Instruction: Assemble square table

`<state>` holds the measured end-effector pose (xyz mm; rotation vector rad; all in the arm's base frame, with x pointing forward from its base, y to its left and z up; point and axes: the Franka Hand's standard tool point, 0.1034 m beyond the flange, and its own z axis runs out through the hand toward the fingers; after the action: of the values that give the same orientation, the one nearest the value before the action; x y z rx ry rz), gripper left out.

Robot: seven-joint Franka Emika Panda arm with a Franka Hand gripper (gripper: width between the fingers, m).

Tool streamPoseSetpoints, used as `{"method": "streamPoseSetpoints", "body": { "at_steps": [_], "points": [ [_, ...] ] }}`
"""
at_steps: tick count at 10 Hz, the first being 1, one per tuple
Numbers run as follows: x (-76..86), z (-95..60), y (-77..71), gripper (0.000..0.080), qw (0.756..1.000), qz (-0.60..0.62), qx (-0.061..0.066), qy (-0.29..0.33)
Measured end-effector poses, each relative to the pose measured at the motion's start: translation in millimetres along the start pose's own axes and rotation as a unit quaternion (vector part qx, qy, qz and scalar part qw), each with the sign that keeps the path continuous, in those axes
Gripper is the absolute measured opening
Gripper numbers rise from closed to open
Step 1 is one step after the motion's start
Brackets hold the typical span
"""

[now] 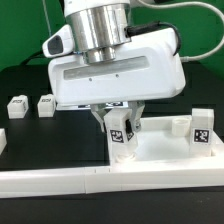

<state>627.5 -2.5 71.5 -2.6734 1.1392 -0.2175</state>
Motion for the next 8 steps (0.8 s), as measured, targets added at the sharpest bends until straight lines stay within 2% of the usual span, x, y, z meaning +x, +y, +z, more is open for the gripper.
{"method": "streamPoseSetpoints", "body": {
  "at_steps": [1,3,4,7,8],
  "points": [
    [-0.8,0.0,1.3,0.0294,0.996,0.083,-0.001,-0.007],
    [-1.8,0.3,2.3,0.0294,0.984,0.175,0.001,-0.011],
    [-3.4,0.5,2.8,0.0294,0.977,0.211,-0.003,-0.013],
    [-5.4,0.9,2.5,0.0294,0.983,0.180,-0.007,-0.014],
    [-8.9,-0.3,1.1,0.0469,0.996,0.086,-0.016,-0.018]
  ]
}}
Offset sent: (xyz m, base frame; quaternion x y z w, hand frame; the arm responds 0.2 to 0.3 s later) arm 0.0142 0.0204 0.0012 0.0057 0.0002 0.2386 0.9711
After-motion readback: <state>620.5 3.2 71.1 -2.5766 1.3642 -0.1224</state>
